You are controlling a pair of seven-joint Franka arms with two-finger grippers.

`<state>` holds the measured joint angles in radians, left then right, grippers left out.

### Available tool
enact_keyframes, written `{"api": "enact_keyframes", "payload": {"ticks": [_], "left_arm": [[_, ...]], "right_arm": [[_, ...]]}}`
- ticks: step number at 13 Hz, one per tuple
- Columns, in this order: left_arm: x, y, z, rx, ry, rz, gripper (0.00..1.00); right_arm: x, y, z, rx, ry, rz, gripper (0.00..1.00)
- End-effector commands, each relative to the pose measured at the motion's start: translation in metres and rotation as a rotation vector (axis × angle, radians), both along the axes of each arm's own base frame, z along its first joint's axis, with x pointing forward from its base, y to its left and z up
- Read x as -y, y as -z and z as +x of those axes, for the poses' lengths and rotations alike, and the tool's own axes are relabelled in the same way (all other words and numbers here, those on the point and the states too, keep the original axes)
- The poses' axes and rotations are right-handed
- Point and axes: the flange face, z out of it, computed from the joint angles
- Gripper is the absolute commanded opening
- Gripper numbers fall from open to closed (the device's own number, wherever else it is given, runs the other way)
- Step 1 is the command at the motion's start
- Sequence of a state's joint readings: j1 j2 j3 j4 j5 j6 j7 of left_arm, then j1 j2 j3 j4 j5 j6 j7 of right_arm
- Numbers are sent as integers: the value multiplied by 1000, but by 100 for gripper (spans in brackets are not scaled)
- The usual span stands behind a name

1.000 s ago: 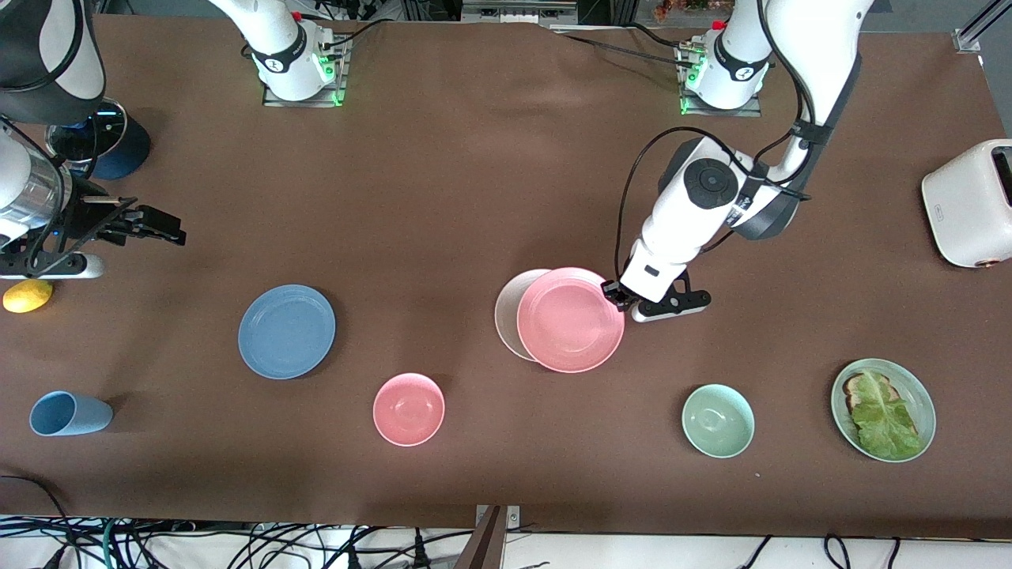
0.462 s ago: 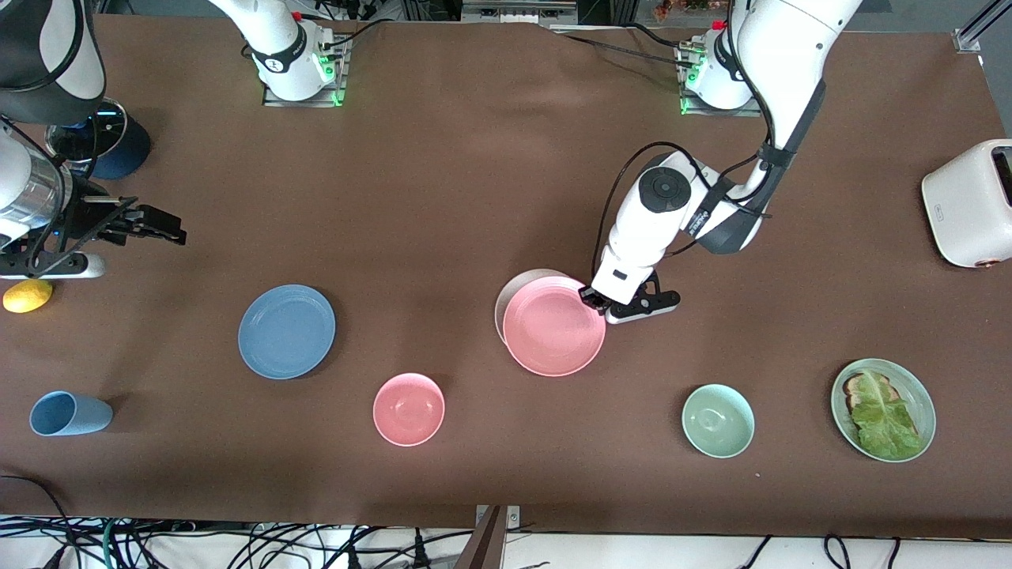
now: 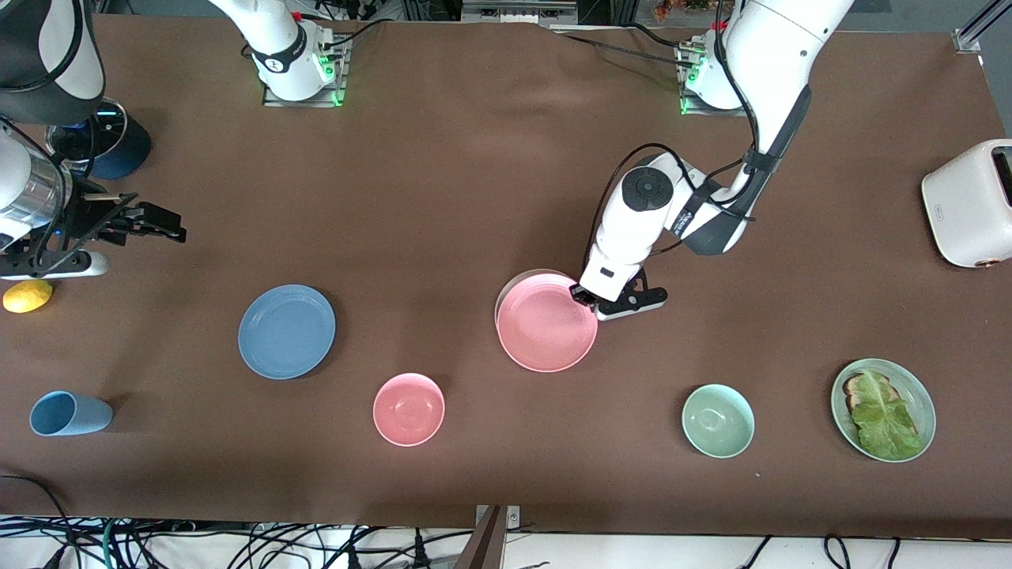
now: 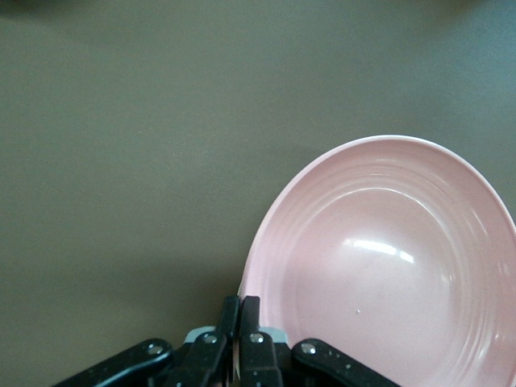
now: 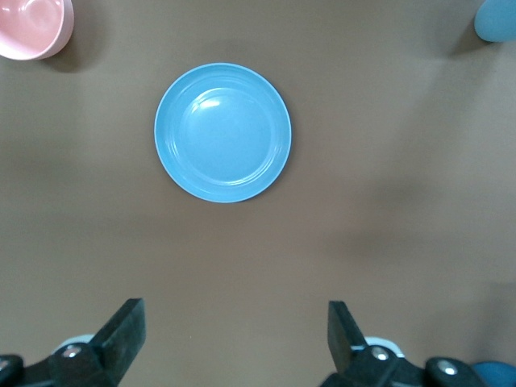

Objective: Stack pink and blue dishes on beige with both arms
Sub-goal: 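Open the left gripper to release the pink plate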

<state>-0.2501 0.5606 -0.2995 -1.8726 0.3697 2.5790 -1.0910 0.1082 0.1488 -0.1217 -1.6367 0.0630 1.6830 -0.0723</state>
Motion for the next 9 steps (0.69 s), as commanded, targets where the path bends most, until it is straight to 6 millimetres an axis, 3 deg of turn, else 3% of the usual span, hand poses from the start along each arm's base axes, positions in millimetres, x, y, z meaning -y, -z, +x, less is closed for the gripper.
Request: {"api": "enact_keyframes", "payload": {"ticks": [1, 8, 9], "left_arm": [[9, 5, 3, 52, -9, 36, 0], [11, -1, 4, 66, -26, 33, 0], [11, -2, 4, 67, -26, 33, 5]], "right_arm": [[3, -4, -1, -5, -14, 11, 100], [5, -3, -1, -7, 3, 10, 100], [5, -2, -1, -10, -1, 12, 100]]}}
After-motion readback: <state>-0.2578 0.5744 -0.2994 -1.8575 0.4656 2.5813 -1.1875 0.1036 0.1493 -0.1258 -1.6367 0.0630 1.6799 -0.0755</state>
